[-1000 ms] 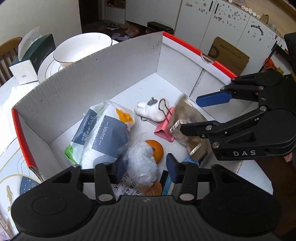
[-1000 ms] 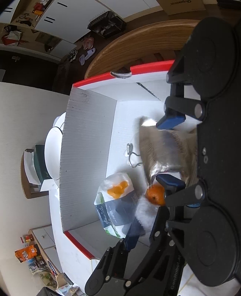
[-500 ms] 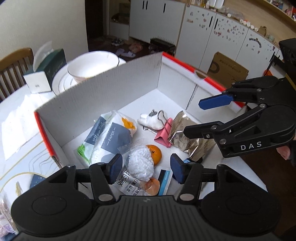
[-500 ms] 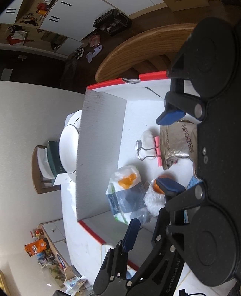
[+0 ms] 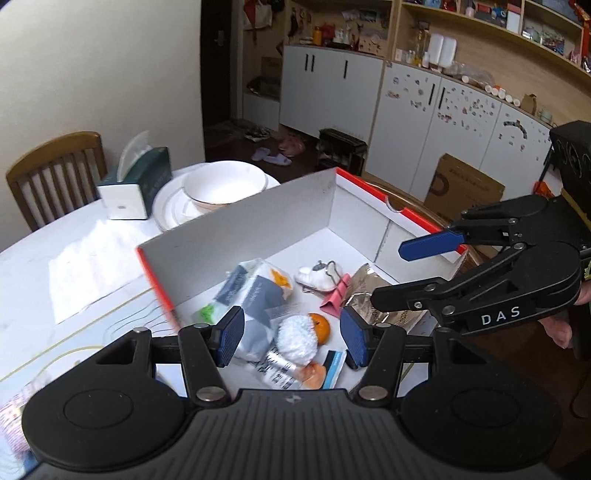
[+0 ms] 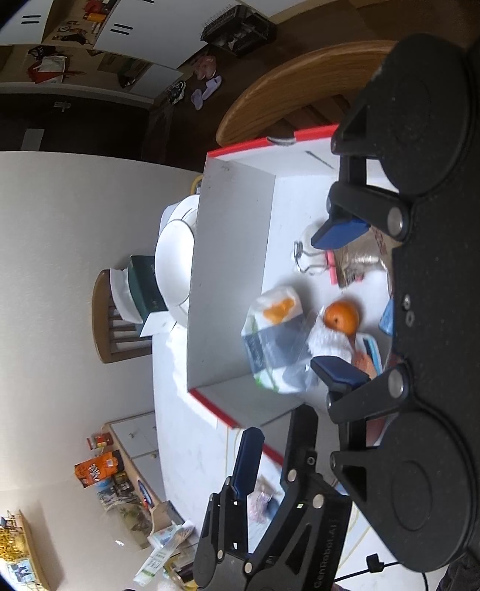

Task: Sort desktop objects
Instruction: 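Open the left tool to drop the plastic bag while the right tool releases the pouch, then withdraw both tools from the box back over the table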

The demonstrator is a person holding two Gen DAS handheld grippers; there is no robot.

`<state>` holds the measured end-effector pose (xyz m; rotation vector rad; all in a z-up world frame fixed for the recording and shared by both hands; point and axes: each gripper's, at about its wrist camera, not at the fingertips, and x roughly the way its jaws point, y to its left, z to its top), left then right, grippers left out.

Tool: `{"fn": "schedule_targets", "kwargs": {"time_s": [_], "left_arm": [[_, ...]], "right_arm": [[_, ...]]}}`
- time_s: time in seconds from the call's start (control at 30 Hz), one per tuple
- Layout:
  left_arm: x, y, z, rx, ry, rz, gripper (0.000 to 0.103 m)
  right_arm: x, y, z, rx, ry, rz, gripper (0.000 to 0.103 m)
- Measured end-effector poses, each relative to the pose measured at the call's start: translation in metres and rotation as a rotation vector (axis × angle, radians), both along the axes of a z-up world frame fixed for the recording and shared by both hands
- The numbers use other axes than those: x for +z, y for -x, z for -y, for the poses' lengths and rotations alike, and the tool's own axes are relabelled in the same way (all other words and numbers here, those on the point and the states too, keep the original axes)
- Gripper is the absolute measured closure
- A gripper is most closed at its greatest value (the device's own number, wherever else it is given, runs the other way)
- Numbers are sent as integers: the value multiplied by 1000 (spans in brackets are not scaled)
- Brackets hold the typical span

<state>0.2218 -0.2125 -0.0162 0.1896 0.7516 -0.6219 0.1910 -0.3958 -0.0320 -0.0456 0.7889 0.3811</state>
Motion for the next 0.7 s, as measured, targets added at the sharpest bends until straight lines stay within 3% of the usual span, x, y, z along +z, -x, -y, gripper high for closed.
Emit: {"fn": "schedule_targets", "kwargs": {"time_s": [0.3,0.7], "left_arm": [[13,21,-45,44,16,74,41],[21,38,-146,154,14,118,33]], "right_arm": [[9,15,-35,-1,-50,12,35],[22,22,-126,63,-57,41,30]]}}
